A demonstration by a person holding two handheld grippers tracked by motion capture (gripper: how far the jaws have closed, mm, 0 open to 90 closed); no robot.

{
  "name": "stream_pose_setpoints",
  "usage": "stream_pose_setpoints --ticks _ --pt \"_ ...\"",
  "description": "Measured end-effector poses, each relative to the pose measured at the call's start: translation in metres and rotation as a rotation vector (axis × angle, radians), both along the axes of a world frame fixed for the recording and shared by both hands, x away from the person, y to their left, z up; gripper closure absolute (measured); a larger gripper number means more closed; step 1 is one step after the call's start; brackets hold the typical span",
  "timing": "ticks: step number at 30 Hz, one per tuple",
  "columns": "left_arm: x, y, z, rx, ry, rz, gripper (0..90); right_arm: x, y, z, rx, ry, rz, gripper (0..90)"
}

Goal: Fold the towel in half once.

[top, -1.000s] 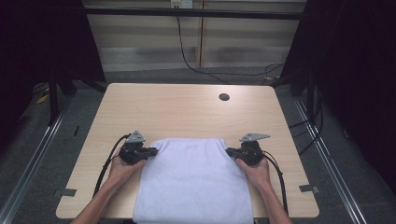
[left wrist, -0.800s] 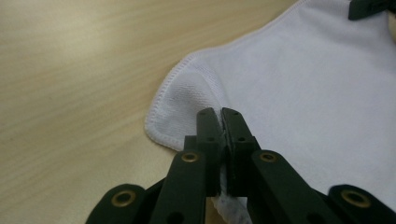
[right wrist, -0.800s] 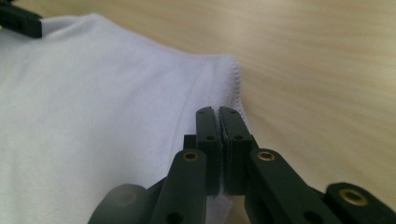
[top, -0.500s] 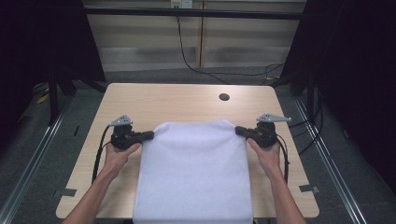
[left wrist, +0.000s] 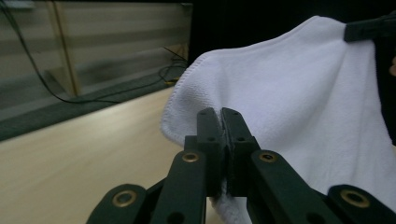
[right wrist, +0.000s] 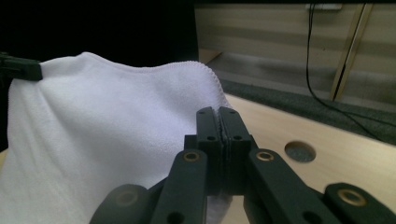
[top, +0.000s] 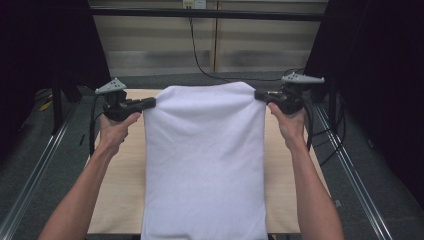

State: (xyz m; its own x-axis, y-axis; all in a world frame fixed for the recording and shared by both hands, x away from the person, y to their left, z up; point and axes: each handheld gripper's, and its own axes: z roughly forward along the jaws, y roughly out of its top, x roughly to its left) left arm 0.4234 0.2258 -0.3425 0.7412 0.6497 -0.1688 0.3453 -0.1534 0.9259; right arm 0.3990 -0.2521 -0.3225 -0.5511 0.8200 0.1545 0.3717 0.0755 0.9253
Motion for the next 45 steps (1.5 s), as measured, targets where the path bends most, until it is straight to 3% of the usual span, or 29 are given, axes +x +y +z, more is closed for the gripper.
stream_pose_setpoints --ticks 1,2,4,5,7,12,17,22,23,25,27,29,31,33,35,36,37,38,40,42,43,45 --pt "0.002 0.002 0.009 -0.022 -0.013 0.0 87.2 0.002 0.0 0.01 0.012 -0.014 -0.004 88.5" --pt "0.003 0.005 0.017 -0.056 -0.016 0.01 87.2 0.002 0.0 0.01 0.012 -0.014 -0.004 88.5" --pt "-0.001 0.005 0.03 -0.049 -0.068 0.01 87.0 0.004 0.001 0.028 0.016 -0.045 -0.005 88.5" --pt "-0.004 0.006 0.031 -0.061 -0.068 0.01 87.0 0.0 0.005 0.041 0.013 -0.076 0.005 88.5" --pt "-0.01 0.009 0.029 -0.041 -0.078 0.017 87.1 -0.004 0.006 0.042 0.029 -0.088 0.018 88.5" --pt "-0.035 0.019 0.01 -0.066 -0.055 -0.022 87.1 -0.034 0.011 0.021 0.013 -0.076 0.076 88.5" --pt "-0.068 0.02 -0.011 -0.041 -0.03 -0.079 87.1 -0.078 0.004 -0.004 0.037 -0.058 0.124 88.5" --pt "-0.099 0.013 -0.026 -0.048 -0.025 -0.097 87.1 -0.123 0.003 -0.033 0.016 0.009 0.142 88.5" --pt "-0.106 0.012 -0.031 -0.056 -0.002 -0.116 87.1 -0.131 0.002 -0.039 0.012 0.016 0.14 88.5" --pt "-0.122 0.009 -0.043 -0.002 0.003 -0.119 87.1 -0.146 -0.002 -0.054 0.03 0.04 0.149 88.5" --pt "-0.134 0.012 -0.059 -0.016 0.056 -0.133 87.1 -0.158 -0.004 -0.069 0.045 0.079 0.157 88.5" --pt "-0.148 0.017 -0.073 0.0 0.079 -0.126 87.1 -0.172 -0.004 -0.082 0.032 0.104 0.157 88.5" --pt "-0.161 0.022 -0.082 -0.002 0.137 -0.14 86.9 -0.186 -0.004 -0.091 0.028 0.121 0.169 88.5" --pt "-0.176 0.024 -0.09 0.042 0.141 -0.156 86.9 -0.2 -0.003 -0.1 0.032 0.143 0.174 88.4" --pt "-0.188 0.022 -0.102 0.059 0.184 -0.183 86.9 -0.21 0.001 -0.109 -0.011 0.171 0.166 88.5" --pt "-0.192 0.021 -0.108 0.112 0.18 -0.188 86.9 -0.214 0.004 -0.115 -0.018 0.193 0.172 88.5" --pt "-0.194 0.021 -0.115 0.119 0.212 -0.191 86.9 -0.218 0.007 -0.123 -0.022 0.213 0.18 88.5" --pt "-0.195 0.022 -0.124 0.097 0.268 -0.197 86.8 -0.221 0.01 -0.13 -0.047 0.237 0.183 88.5" --pt "-0.198 0.02 -0.141 0.169 0.296 -0.186 86.7 -0.224 0.013 -0.144 -0.061 0.282 0.187 88.5" --pt "-0.198 0.02 -0.152 0.17 0.365 -0.18 86.6 -0.223 0.013 -0.158 -0.069 0.319 0.194 88.4" --pt "-0.197 0.019 -0.153 0.192 0.364 -0.178 86.6 -0.22 0.012 -0.165 -0.053 0.348 0.191 88.4" --pt "-0.193 0.015 -0.155 0.209 0.368 -0.169 86.7 -0.217 0.017 -0.172 -0.118 0.377 0.199 88.4"
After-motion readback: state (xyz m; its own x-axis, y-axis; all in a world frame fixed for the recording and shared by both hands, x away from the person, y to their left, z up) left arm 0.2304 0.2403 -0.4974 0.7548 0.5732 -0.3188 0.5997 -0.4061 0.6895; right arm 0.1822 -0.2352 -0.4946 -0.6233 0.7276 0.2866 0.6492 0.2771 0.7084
